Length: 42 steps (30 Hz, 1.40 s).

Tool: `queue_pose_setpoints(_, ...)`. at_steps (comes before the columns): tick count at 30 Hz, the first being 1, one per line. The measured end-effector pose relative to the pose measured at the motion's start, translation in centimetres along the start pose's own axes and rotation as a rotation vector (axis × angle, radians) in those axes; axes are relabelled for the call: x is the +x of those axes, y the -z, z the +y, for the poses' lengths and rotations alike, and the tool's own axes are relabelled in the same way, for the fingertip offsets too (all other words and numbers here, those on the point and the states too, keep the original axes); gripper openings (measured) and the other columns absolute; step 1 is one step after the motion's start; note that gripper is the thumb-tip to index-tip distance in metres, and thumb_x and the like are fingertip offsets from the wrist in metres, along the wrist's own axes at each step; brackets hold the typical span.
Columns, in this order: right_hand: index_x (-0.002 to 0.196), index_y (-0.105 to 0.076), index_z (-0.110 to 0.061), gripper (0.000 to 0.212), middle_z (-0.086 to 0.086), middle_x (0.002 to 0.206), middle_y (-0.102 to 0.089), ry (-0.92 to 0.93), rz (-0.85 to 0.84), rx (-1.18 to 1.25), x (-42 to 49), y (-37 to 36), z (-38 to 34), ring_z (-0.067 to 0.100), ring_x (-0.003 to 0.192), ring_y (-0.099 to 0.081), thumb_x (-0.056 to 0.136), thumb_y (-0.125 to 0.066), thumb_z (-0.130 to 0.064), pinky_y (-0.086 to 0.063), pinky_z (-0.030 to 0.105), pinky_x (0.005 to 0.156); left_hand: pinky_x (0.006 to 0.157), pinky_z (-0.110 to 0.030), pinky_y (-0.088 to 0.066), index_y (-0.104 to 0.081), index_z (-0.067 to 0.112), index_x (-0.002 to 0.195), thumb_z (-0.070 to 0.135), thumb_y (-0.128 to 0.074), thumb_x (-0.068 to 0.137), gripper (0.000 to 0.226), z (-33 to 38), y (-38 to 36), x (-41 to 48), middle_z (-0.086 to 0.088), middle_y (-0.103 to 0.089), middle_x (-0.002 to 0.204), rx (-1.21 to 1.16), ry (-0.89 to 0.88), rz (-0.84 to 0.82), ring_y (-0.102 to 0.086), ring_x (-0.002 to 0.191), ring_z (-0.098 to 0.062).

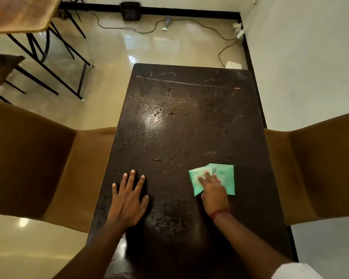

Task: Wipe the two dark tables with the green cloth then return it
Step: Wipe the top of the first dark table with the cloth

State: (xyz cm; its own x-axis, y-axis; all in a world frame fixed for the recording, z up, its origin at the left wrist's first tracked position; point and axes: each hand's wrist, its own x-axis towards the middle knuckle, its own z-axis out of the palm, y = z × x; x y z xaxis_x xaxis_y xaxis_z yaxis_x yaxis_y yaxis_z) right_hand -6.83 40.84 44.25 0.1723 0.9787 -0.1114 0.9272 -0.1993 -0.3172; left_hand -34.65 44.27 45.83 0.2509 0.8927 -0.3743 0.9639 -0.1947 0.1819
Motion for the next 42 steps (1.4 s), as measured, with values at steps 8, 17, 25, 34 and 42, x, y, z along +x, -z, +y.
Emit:
queue_pose_setpoints(8, 0.122, -0.059, -0.006, 0.048, 0.019, 0.13, -0.055, -0.236, 0.088, -0.086, 0.7, 3.8, 8.3, 0.042, 0.12, -0.05, 0.079, -0.049, 0.012, -0.044, 0.053, 0.099, 0.119, -0.053, -0.013, -0.022, 0.023, 0.154, 0.06, -0.021, 0.09, 0.074, -5.1, 2.8, 2.1, -0.01, -0.012, 0.162, -0.011, 0.034, 0.021, -0.011, 0.149, -0.03)
queue_pose_setpoints(17, 0.121, -0.061, -0.012, 0.052, 0.013, 0.124, -0.061, 0.431, -0.013, -0.267, -0.8, -0.5, 1.1, 0.036, 0.11, -0.06, 0.071, -0.049, 0.0, -0.052, 0.047, 0.084, 0.121, -0.046, -0.008, -0.019, 0.019, 0.155, 0.041, -0.036, 0.1, 0.062, -5.9, 3.7, 3.6, -0.009, -0.007, 0.163, -0.035, -0.065, -0.03, -0.005, 0.15, -0.027)
queue_pose_setpoints(25, 0.126, -0.053, -0.001, 0.057, 0.023, 0.132, -0.052, -0.142, 0.0, -0.001, 2.3, 1.0, -2.6, 0.042, 0.135, -0.029, 0.071, -0.054, 0.015, -0.029, 0.047, 0.108, 0.12, -0.043, -0.004, -0.018, 0.019, 0.155, 0.035, -0.033, 0.101, 0.059, -7.8, 4.2, 3.5, -0.007, -0.004, 0.164, -0.06, -0.116, -0.073, -0.004, 0.15, -0.024)
queue_pose_setpoints(34, 0.146, -0.017, -0.002, 0.074, 0.015, 0.155, -0.014, -0.161, -0.131, 0.019, 3.1, 1.8, -0.4, 0.028, 0.142, -0.018, 0.08, -0.052, -0.003, -0.015, 0.041, 0.116, 0.119, -0.043, 0.0, -0.015, 0.015, 0.155, 0.052, -0.006, 0.084, 0.081, -7.2, 3.5, 3.7, -0.01, -0.001, 0.163, -0.012, -0.14, -0.044, 0.0, 0.15, -0.025)
queue_pose_setpoints(42, 0.146, -0.021, -0.011, 0.067, 0.009, 0.155, -0.017, -0.018, -0.157, -0.021, 1.6, 1.2, 0.5, 0.031, 0.143, 0.003, 0.087, -0.05, -0.003, -0.005, 0.049, 0.117, 0.12, -0.044, 0.001, -0.013, 0.013, 0.155, 0.058, -0.003, 0.085, 0.084, -6.9, 3.3, 4.9, -0.01, -0.002, 0.164, 0.009, -0.139, -0.015, 0.001, 0.15, -0.025)
